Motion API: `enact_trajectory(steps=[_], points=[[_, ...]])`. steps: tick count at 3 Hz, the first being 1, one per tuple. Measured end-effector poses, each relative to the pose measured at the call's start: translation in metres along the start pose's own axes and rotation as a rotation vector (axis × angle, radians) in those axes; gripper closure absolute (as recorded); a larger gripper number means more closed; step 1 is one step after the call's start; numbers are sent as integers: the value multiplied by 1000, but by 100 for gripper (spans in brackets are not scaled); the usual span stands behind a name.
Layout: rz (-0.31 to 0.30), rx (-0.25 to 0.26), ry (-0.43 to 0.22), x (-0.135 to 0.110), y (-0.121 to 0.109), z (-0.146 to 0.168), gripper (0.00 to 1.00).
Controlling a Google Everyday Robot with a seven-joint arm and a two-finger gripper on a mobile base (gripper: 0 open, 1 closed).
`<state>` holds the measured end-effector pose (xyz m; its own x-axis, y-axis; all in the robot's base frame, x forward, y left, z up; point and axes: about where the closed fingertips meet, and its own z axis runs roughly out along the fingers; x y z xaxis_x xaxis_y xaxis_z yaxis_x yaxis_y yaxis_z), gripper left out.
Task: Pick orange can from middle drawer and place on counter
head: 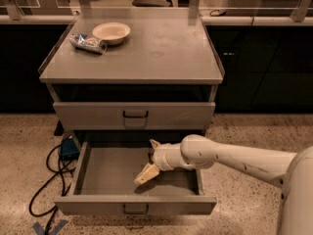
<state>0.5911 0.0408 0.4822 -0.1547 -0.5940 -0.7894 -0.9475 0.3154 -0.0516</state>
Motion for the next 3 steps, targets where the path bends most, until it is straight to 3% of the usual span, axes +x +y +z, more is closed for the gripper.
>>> enact_trajectory(steps=[1, 2, 3], points=[[53, -22, -9, 11, -6, 10, 0], [127, -23, -15, 33, -27, 23, 0], [175, -3, -12, 51, -42, 29, 0]])
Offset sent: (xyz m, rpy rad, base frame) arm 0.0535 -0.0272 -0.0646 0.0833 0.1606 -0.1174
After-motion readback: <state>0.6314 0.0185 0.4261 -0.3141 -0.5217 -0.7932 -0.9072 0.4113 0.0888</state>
